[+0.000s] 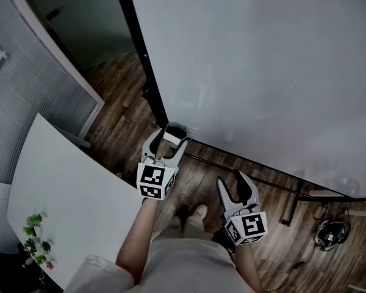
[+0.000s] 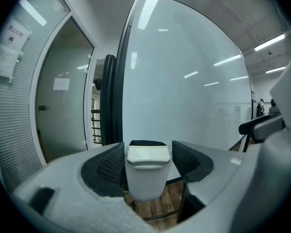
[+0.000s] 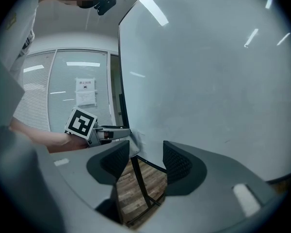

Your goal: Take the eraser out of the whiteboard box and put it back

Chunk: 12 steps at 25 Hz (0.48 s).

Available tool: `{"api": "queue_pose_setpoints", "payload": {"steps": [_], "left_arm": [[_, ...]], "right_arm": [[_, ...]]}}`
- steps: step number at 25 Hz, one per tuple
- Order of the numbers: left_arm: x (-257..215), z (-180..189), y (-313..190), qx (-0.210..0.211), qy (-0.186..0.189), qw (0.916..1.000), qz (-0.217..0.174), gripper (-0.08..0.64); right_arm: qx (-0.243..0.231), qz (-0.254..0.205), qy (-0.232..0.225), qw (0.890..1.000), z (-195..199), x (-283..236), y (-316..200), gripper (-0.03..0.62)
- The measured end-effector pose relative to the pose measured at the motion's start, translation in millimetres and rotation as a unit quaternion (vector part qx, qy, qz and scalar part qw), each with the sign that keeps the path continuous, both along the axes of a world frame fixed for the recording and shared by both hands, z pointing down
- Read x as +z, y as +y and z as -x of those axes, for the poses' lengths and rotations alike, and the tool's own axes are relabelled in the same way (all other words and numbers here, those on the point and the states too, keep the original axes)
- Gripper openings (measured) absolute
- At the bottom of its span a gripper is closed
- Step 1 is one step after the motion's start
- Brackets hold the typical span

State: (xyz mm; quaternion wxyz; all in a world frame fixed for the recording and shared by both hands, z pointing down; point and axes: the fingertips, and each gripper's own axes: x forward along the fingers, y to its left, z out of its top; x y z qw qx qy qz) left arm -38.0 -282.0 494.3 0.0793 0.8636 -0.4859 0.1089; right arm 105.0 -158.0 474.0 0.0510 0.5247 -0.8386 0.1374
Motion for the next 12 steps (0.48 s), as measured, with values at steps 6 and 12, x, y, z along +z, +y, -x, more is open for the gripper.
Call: {"api": "queue_pose_setpoints", "payload": {"steps": [6,12], "left_arm": [[-1.6,0.3,2.1,0.004,-0.003,1.0,0.0,0.296],[-0.9,1.2,2.1,0.013,-0.017,0.9997,0.008,0.298]], "right_arm": [[0.001,0.001,0.003,1.0,2.1,0.7,2.2,0.21],[0.01,0.002,0.003,1.0,-2.3,2.4,0.8,0.201]]}}
